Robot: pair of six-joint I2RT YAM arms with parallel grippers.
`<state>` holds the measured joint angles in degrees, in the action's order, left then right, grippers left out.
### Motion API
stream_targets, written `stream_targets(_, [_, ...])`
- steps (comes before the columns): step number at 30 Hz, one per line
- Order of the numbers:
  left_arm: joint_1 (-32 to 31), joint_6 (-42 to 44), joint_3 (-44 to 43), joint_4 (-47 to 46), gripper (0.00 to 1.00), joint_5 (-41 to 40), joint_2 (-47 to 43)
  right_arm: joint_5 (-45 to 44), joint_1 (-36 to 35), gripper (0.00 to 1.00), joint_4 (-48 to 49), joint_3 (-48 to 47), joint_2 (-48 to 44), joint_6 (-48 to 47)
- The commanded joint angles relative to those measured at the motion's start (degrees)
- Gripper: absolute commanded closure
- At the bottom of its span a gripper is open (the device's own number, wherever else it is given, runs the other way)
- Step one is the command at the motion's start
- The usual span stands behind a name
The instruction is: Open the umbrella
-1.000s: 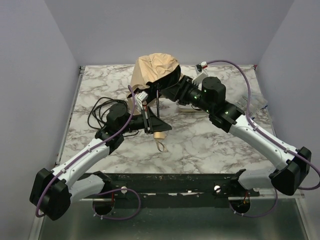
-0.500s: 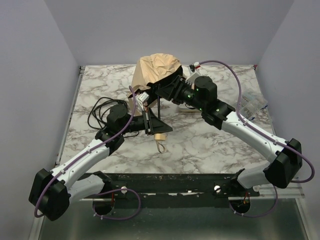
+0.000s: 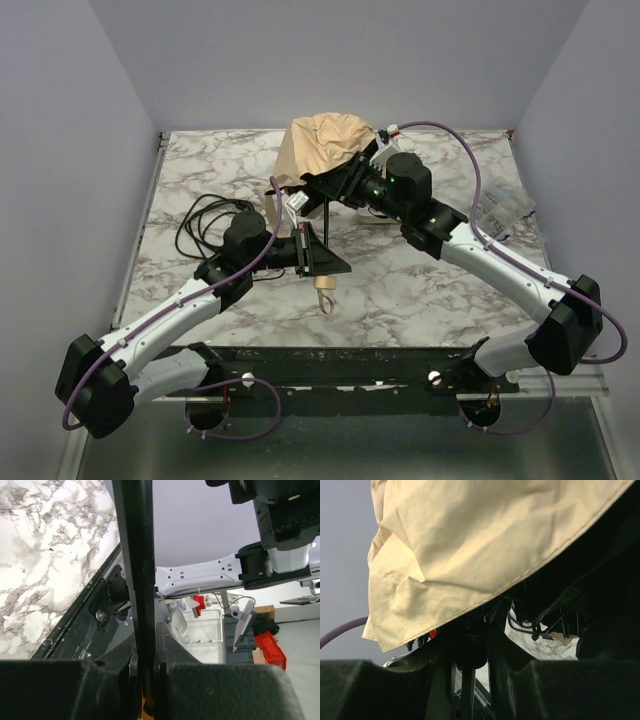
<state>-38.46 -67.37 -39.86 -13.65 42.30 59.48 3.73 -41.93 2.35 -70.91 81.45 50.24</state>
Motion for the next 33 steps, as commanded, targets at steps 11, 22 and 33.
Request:
stream_targets(11, [-2.38, 5.50, -4.71, 0.27, 1.00, -5.11, -1.67, -4.31, 0.22, 0.64, -1.70, -2.11, 0.96, -0.96])
stream_targets(22, [-2.25, 4.44, -8.19, 0.77, 1.00, -9.01, 1.50, -4.63, 0.11, 0.61, -4.52, -1.07, -0.77, -1.21])
stream_targets(33, [-1.85, 6.03, -9.98, 3.37, 1.00, -10.36, 2.17, -8.44, 0.17, 0.54, -5.77, -0.32, -3.22, -3.25])
